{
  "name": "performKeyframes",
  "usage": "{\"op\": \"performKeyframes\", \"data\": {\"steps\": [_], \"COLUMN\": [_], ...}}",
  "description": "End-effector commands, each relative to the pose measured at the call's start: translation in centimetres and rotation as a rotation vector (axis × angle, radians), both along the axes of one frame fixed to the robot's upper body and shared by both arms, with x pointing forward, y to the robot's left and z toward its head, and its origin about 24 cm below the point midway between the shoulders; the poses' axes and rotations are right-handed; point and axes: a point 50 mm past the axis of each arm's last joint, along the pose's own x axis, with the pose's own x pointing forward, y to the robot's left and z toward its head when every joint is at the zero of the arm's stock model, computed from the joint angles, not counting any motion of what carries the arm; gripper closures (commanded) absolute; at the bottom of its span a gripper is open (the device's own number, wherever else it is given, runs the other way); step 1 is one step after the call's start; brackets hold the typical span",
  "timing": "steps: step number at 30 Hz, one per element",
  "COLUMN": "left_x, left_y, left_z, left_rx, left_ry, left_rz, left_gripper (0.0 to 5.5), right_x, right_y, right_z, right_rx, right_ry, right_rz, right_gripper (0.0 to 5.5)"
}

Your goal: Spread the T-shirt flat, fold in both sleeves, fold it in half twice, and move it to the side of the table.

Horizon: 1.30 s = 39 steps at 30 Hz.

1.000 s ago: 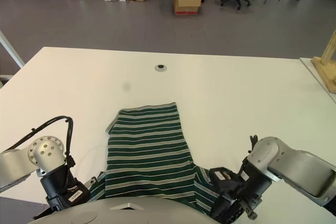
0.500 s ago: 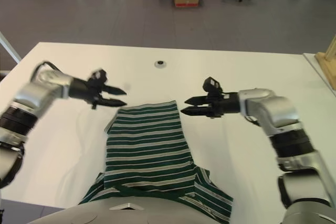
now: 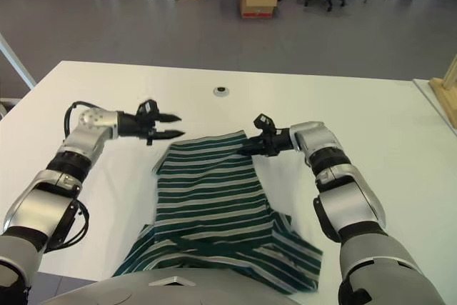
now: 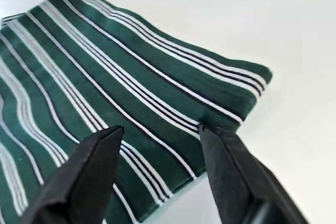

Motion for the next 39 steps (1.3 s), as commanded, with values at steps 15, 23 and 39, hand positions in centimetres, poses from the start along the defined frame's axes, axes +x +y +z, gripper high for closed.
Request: {"op": "performKeyframes", "data": {"steps": [15,23,39], "left_x": [-5.2,-9.7,-8.3], "left_y": [-0.1,-3.6,-3.8], "left_z": [-2.9,-4.6,-6.0], "left_rx": [0.244,0.215,0.435], "left_ry": [-0.156,-0.249,-0.514], "left_rz": [-0.349,-0.471,-0.453], "left_gripper": [3.02,3.02,3.02], "right_x": [-0.4,-8.5,-9.3], "right_y": [-3.0,-1.0,-0.6], "right_z": [5.8,-0.3,-2.4], "right_rx": [0.176,0.007,-0.099], "right_ry": [-0.158,-0.045,-0.22], "right_rz": [0.038,0.26,0.203], "right_gripper": [2.82,2.82,2.82]}}
